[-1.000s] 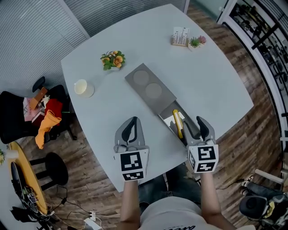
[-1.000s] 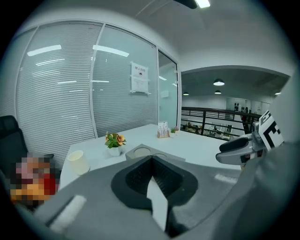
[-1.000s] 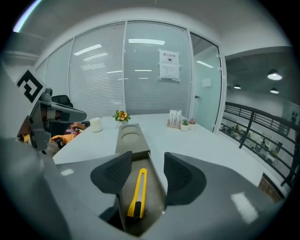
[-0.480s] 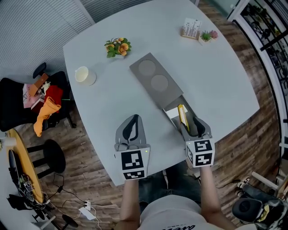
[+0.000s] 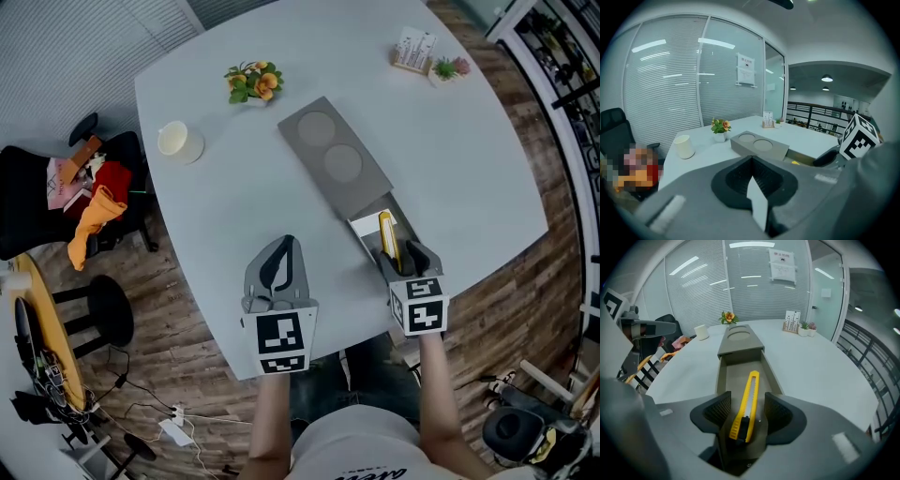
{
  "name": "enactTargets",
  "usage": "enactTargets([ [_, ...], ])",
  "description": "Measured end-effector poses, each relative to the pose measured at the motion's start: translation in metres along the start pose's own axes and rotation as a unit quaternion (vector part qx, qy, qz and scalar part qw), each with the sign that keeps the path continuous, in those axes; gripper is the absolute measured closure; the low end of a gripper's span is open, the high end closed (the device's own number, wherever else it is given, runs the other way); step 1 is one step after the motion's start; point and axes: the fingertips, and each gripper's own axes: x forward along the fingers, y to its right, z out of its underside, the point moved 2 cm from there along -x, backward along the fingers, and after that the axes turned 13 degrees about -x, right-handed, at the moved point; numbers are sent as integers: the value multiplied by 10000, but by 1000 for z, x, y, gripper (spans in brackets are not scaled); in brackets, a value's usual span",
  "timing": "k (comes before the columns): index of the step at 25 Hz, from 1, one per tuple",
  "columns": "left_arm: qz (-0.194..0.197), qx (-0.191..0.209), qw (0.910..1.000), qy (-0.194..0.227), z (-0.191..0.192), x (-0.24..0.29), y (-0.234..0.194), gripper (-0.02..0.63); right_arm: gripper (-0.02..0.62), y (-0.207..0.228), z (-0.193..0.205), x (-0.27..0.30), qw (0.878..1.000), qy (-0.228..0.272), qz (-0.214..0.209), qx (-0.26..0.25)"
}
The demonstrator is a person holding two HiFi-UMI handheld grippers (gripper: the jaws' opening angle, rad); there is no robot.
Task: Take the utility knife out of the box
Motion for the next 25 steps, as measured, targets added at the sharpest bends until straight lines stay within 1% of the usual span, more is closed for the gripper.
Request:
enactTargets([
  [5,-8,-20,10000,-74,6,2,-1,606,341,-1,5,9,9988,-483,19,-123],
  [11,-50,-48,9999,-123,9,3,-8,606,350,0,10,19,9948,-1012,-69,-56],
  [20,-96,-92,9997,-200,13,6,-16,606,371,-2,15,29,9896,-1423,-184,32],
  [25,-70,-114,9997,-227,15,9,-15,606,376,-1,16,31,9880,-1514,-271,149],
])
